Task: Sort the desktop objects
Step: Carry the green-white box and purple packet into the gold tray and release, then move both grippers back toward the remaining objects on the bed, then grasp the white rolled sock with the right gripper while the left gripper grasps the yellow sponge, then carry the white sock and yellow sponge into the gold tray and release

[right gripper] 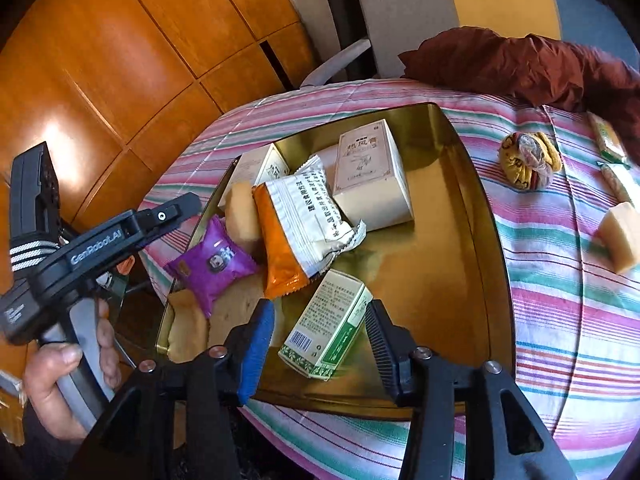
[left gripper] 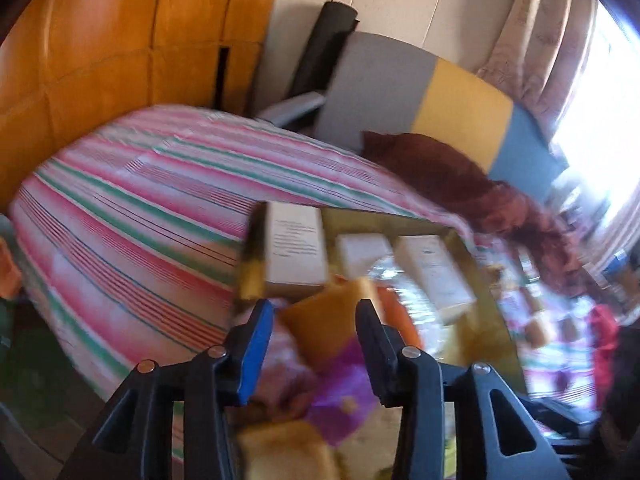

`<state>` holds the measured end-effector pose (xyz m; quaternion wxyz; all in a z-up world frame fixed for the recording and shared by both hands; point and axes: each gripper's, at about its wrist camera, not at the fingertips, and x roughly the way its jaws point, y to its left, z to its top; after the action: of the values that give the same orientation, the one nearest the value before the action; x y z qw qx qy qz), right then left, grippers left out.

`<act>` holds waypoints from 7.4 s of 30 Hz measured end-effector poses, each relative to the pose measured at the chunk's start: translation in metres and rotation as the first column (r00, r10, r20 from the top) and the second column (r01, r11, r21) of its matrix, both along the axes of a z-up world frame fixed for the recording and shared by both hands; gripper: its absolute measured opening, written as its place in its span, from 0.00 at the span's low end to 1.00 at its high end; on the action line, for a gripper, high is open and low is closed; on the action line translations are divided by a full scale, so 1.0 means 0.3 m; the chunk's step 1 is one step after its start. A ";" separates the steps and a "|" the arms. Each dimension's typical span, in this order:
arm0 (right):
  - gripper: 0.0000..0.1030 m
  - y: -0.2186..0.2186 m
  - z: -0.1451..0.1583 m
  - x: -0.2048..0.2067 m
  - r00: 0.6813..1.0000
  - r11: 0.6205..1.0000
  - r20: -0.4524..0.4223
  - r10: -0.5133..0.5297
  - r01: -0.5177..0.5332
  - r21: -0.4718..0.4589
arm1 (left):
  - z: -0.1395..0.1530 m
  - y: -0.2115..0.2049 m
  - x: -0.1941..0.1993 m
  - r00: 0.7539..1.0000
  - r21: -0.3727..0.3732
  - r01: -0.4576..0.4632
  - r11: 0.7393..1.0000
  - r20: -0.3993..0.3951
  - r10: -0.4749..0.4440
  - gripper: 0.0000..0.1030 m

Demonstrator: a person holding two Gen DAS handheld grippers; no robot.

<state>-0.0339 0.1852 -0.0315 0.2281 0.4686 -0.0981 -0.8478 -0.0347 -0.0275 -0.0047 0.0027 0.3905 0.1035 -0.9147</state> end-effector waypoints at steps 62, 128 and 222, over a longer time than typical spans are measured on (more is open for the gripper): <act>0.73 0.920 0.131 0.131 0.802 0.803 0.052 -0.595 0.592 0.063 | 0.099 0.703 0.012 0.824 -0.082 0.566 0.821 0.003 -0.567 0.47; 0.65 1.411 -0.099 -0.310 0.806 0.714 -0.097 -0.584 0.566 0.413 | -0.160 1.270 -0.321 0.447 0.037 0.882 0.471 0.251 -0.858 0.60; 0.60 0.727 0.119 -0.259 0.953 0.926 -0.127 -0.277 0.299 0.229 | 0.093 0.728 -0.166 0.894 -0.049 0.449 0.892 0.002 -0.449 0.53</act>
<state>-0.1117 0.4034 0.0043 0.0457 0.4341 -0.0499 -0.8983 -0.0843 0.1910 0.0231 -0.1995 0.3994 -0.0116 -0.8947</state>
